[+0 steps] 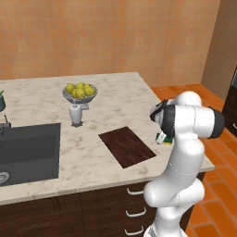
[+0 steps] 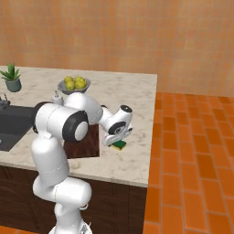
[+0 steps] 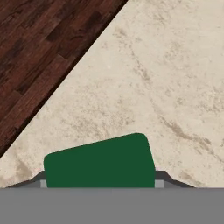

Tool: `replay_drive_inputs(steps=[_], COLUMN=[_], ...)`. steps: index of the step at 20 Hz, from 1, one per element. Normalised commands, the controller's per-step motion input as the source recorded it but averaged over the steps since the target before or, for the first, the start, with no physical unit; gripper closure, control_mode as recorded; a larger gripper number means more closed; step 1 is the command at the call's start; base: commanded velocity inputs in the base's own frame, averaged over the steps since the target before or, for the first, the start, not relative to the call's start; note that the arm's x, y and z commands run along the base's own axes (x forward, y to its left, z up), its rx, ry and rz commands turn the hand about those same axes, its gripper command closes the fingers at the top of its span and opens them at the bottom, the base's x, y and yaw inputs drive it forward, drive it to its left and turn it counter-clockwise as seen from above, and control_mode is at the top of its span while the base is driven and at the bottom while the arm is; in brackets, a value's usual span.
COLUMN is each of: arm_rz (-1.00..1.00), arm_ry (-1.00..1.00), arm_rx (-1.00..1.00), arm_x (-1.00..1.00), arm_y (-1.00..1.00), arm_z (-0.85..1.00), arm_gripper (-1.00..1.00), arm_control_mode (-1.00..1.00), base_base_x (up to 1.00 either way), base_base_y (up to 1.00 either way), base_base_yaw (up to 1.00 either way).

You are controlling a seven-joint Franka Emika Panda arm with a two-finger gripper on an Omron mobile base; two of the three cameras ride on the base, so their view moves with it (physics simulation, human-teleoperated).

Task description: Pick up the sponge from the counter and clean the cutting board by briefly scrubbing or pressing down on the cutting board. Once finished, release the sponge.

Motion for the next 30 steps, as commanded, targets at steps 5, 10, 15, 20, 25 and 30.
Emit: replay_drive_inputs(steps=[5, 10, 15, 20, 25, 30], arm_rz=[0.00, -0.03, -0.03, -0.05, -0.15, -0.19], arm_ry=[0.01, 0.01, 0.00, 0.01, 0.03, 0.00], arm_rx=[0.04, 0.05, 0.00, 0.00, -0.02, -0.07], arm_x=[-0.09, -0.13, -0.41, -0.51, -0.91, -1.00], arm_y=[-0.01, 0.00, 0.13, 0.48, 0.33, 0.19], arm_z=[0.00, 0.06, 0.54, 0.89, 0.59, 0.40], arm_gripper=[-1.00, -1.00, -1.00, -1.00, -1.00, -1.00], arm_control_mode=[-1.00, -1.00, -1.00, -1.00, -1.00, -1.00], base_base_x=[0.00, 0.00, 0.00, 0.00, 0.00, 0.00], base_base_y=[0.00, 0.00, 0.00, 0.00, 0.00, 0.00], base_base_yaw=[0.00, 0.00, 0.00, 0.00, 0.00, 0.00])
